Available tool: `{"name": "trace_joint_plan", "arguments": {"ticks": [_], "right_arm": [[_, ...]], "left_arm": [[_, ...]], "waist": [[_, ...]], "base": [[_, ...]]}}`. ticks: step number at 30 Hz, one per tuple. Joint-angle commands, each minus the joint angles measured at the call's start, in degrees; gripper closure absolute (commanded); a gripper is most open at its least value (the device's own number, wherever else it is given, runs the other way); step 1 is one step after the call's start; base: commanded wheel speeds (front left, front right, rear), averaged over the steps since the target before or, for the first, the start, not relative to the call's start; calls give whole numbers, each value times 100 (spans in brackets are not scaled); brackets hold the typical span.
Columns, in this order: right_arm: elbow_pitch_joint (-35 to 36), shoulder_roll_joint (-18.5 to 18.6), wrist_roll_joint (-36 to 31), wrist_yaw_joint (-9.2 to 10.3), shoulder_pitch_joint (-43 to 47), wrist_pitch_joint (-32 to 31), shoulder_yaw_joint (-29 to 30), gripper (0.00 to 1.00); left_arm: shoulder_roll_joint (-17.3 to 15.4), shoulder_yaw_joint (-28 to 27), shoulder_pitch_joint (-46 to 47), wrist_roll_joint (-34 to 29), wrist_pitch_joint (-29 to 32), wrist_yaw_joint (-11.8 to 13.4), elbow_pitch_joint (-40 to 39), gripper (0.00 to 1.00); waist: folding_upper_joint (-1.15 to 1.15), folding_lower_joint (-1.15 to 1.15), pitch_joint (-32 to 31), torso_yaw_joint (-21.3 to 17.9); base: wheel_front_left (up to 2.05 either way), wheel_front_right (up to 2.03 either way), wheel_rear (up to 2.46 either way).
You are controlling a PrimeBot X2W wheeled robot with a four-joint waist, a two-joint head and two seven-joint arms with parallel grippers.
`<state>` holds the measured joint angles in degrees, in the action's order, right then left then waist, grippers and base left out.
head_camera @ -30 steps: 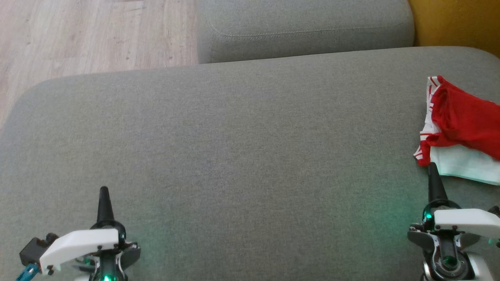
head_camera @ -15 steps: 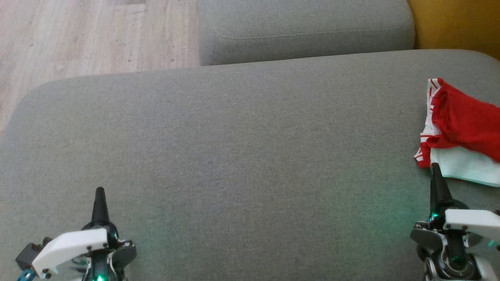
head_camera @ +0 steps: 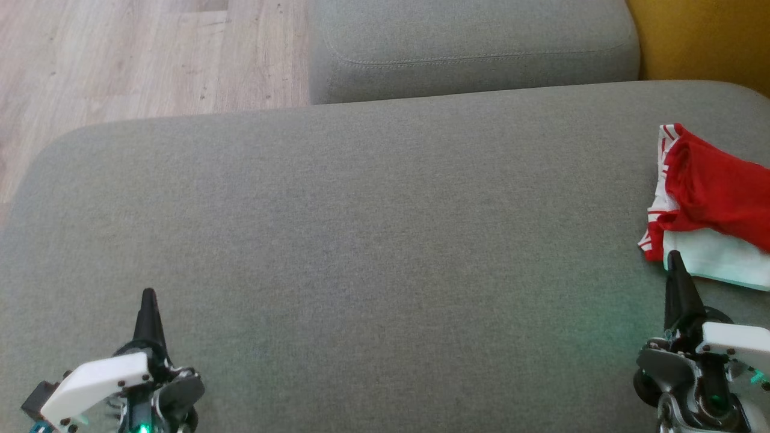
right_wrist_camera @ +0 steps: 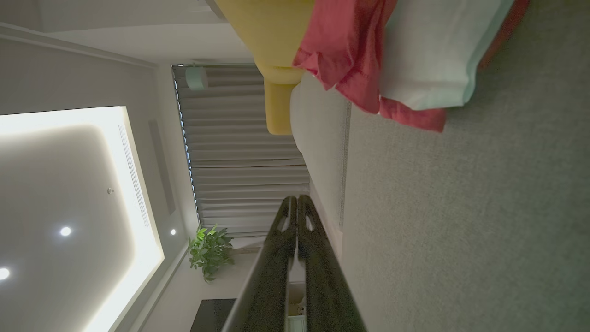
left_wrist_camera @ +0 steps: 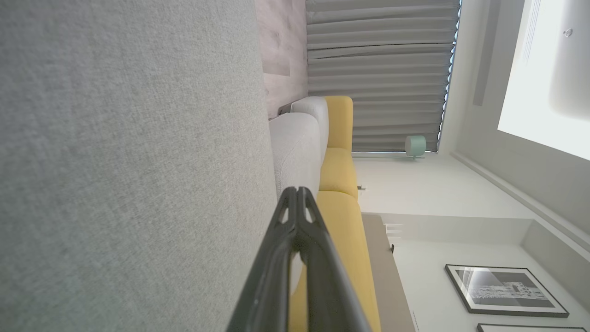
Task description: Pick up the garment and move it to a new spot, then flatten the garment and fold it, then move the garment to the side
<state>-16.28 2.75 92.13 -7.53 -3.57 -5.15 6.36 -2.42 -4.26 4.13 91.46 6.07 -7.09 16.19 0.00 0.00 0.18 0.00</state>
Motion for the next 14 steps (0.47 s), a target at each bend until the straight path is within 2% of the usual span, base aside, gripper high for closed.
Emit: {"name": "trace_joint_plan", "arguments": {"ticks": [1, 14], "right_arm": [[231, 94, 96, 4, -251, -44, -95, 100], [230, 81, 81, 4, -253, -59, -76, 100]], "left_arm": [[-46, -233, 207, 65, 47, -40, -212, 100], [-46, -233, 207, 66, 47, -40, -212, 100]], "waist": [[0, 0, 0, 0], [0, 0, 0, 0]], "base": [[0, 0, 0], [0, 0, 0]]}}
